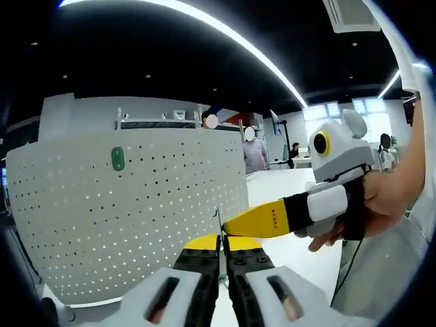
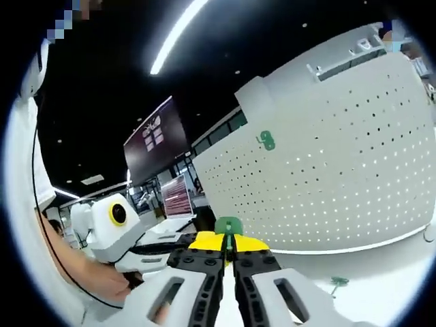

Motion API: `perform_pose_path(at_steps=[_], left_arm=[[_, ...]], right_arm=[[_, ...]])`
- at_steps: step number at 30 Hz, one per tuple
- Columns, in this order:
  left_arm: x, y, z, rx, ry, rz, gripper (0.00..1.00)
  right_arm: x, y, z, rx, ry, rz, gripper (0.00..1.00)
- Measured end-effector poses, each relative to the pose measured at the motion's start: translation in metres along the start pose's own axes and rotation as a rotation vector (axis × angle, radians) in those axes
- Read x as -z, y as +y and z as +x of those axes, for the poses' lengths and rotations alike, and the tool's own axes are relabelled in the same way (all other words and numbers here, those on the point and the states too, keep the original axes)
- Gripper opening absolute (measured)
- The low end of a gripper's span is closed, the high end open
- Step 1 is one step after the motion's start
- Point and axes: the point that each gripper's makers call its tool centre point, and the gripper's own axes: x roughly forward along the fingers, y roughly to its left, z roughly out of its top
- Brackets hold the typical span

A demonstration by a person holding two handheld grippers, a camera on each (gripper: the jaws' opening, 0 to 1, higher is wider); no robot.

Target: Insert the hook assembly into the mounting plate slot until the hook locks in place.

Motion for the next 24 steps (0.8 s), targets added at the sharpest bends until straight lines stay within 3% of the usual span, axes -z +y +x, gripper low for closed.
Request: perform_pose_path(at_steps=[19, 23, 24], left_arm=[[-0.0046, 0.0029, 0.001, -0.004, -0.029, -0.019, 0.04], [-0.0018, 0.0017, 0.0015, 0.005, -0.013, -0.017, 0.18], [0.0, -0.0011, 0.0018, 0.018, -0.005, -0.048, 0.2]], right_arm=[[-0.0042, 0.0006, -0.0003, 0.005, -0.029, 0.036, 0.0], [-0.0038, 0.0017, 0.0009, 0.002, -0.027, 0.033, 0.0], [-0.0041, 0.0017, 0.0012, 0.001, -0.028, 0.035, 0.0]])
